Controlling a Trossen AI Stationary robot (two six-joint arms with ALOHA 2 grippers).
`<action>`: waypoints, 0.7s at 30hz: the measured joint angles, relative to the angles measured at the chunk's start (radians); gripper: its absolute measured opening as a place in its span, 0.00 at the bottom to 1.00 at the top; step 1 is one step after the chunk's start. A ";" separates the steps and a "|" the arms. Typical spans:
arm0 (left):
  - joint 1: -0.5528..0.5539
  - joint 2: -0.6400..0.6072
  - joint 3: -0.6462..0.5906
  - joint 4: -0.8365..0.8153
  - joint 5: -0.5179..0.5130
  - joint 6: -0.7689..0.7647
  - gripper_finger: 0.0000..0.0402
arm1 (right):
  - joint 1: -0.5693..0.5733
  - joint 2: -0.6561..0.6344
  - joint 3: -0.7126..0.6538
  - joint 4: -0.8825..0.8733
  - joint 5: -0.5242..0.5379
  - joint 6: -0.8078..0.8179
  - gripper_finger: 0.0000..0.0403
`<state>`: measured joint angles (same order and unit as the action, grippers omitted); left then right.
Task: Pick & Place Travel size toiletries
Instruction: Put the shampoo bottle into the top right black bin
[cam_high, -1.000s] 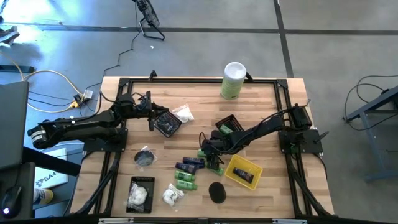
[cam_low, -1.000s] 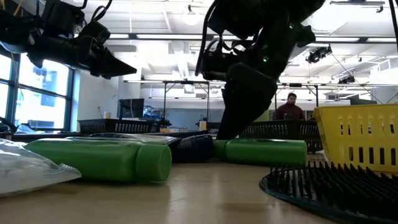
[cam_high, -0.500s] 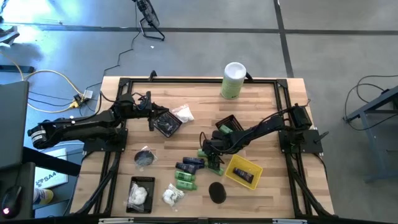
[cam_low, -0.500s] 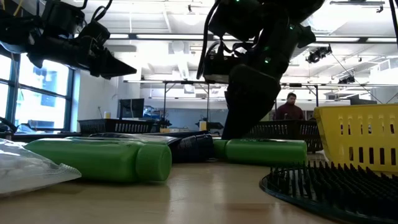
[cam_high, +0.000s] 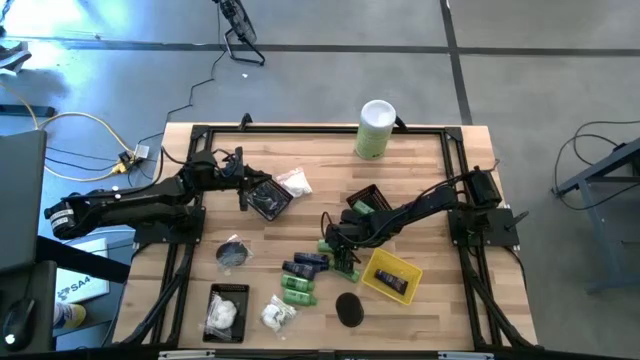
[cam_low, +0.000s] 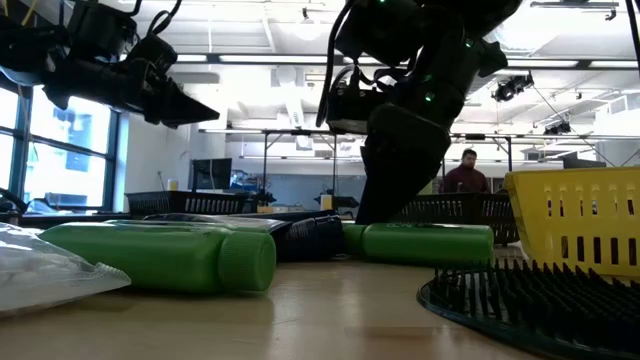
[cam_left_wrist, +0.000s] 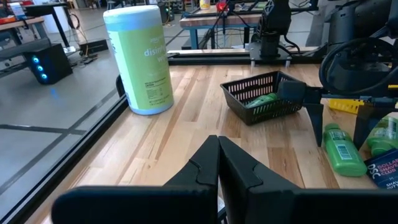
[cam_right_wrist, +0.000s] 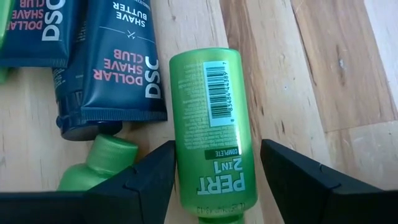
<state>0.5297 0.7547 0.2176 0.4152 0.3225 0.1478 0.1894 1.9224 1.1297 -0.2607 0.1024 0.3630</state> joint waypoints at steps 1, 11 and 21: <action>0.000 0.000 0.000 0.000 0.000 0.000 0.00 | 0.000 0.000 0.000 0.000 0.000 0.000 0.56; 0.000 0.000 0.000 0.000 0.000 0.000 0.00 | 0.000 -0.001 0.000 0.004 0.000 0.000 0.44; 0.000 0.000 0.000 0.001 -0.002 0.000 0.00 | 0.000 -0.011 0.000 -0.002 -0.002 0.004 0.41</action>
<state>0.5298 0.7547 0.2176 0.4160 0.3202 0.1474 0.1894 1.9114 1.1297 -0.2629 0.1005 0.3672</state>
